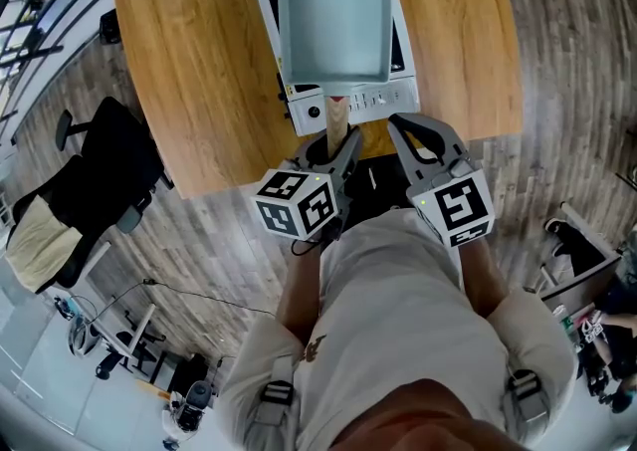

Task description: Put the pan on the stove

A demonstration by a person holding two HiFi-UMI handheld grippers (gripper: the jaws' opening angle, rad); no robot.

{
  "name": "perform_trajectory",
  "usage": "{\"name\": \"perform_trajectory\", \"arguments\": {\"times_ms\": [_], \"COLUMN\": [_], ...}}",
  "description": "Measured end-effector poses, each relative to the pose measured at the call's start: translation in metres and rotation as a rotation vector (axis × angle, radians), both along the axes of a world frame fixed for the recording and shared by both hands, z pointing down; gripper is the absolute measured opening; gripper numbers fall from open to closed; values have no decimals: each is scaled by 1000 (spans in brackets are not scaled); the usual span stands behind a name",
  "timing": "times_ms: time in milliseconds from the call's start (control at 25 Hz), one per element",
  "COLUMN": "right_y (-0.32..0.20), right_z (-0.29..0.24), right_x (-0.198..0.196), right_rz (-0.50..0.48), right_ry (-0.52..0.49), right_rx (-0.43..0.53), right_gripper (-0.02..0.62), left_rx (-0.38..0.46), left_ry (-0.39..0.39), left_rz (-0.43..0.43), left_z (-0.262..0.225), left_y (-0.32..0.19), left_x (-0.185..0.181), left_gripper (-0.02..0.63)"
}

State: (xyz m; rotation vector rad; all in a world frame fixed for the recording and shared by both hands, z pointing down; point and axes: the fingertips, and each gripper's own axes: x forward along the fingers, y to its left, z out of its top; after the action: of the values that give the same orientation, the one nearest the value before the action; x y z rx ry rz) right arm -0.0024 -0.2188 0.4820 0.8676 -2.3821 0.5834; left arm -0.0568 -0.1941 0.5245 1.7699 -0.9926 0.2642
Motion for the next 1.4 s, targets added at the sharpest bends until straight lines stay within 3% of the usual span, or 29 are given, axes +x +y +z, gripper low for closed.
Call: {"name": "perform_trajectory", "arguments": {"times_ms": [1400], "right_y": [-23], "right_z": [23], "right_x": [-8], "right_rz": [12], "right_ry": [16], "right_rx": [-60], "right_gripper": [21], "left_rx": [-94], "left_ry": [12], "left_rz": [16], "left_z": [37], "left_y": [-13], "left_x": [-3], "left_gripper": [95]}}
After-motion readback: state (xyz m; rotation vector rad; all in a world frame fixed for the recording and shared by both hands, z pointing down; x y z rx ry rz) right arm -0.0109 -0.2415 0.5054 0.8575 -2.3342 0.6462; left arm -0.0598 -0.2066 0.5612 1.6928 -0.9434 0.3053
